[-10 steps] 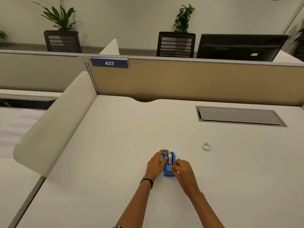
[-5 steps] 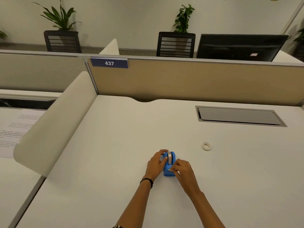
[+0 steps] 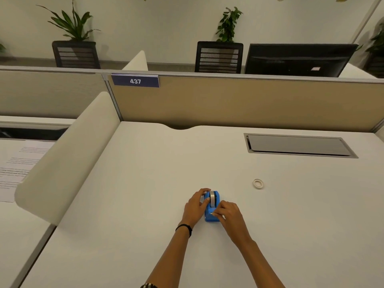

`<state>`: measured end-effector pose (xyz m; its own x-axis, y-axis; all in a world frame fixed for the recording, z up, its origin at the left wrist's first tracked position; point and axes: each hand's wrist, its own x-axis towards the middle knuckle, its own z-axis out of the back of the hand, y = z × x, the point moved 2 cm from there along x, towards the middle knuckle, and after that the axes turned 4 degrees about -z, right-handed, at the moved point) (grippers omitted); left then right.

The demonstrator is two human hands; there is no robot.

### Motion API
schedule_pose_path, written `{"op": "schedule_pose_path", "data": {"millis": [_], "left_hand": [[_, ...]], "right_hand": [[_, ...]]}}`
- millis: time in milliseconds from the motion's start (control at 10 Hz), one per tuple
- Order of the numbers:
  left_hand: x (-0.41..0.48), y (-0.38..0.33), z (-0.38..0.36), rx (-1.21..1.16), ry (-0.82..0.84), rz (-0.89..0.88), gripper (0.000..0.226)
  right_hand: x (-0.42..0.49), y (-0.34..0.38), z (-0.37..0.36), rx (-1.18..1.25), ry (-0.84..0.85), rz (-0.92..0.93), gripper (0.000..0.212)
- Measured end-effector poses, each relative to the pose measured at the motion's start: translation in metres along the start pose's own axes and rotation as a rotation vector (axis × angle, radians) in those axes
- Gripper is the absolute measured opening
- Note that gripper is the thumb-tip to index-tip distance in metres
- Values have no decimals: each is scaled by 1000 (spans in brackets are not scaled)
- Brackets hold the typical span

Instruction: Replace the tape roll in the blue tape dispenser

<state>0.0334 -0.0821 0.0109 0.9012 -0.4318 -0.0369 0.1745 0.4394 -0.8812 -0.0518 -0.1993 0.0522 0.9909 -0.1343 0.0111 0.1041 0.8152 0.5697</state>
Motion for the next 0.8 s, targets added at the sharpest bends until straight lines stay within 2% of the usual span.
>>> {"op": "schedule_pose_path", "data": {"millis": [300, 500, 600, 800], "left_hand": [[-1, -3, 2, 16, 26, 5, 29], [-2, -17, 12, 48, 144, 31, 35], [-1, -21, 14, 106, 173, 21, 40], [0, -42, 24, 150, 90, -35, 48]], "right_hand": [[-5, 1, 2, -42, 41, 37, 28], [-4, 8, 18, -26, 30, 86, 23], [1, 6, 26, -20, -9, 109, 21], [25, 4, 53, -2, -130, 96, 30]]}}
